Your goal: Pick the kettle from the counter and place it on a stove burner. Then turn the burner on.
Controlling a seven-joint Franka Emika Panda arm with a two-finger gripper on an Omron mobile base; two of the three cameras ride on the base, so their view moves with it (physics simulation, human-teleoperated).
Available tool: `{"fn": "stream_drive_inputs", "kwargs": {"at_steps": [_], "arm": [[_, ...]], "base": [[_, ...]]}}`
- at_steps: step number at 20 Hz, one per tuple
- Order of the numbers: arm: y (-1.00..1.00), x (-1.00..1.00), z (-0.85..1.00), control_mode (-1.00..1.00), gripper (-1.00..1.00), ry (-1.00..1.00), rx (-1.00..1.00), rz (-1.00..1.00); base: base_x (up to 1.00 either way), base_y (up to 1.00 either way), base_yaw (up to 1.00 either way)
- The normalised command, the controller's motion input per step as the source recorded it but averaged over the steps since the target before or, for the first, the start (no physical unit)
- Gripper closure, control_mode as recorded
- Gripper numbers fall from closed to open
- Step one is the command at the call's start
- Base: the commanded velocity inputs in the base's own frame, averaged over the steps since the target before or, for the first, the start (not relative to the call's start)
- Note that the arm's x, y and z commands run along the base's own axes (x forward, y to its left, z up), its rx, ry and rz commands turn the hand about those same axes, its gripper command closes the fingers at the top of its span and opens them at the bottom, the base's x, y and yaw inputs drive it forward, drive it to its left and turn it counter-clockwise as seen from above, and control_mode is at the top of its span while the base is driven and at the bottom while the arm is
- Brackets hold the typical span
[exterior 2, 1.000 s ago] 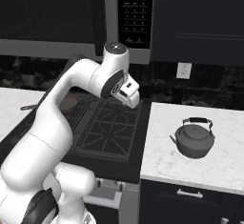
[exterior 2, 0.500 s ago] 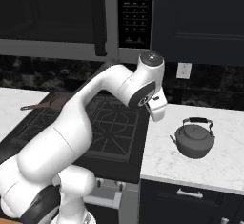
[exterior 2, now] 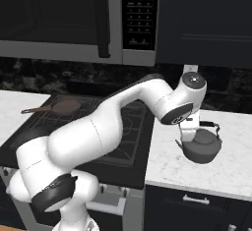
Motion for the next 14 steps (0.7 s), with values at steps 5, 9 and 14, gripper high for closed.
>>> {"fn": "stream_drive_inputs", "kwargs": {"at_steps": [5,9,14], "arm": [[-0.93,0.12,-0.33,-1.0,-1.0,0.0,0.09,-0.13],[-0.2,0.43,-0.02,-1.0,-1.0,0.0,0.02,0.0],[-0.01,0.35,-0.06,-1.0,-1.0,0.03,-0.01,0.01]], "base": [[0.0,0.0,0.0],[0.0,0.0,0.0],[0.0,0.0,0.0]]}}
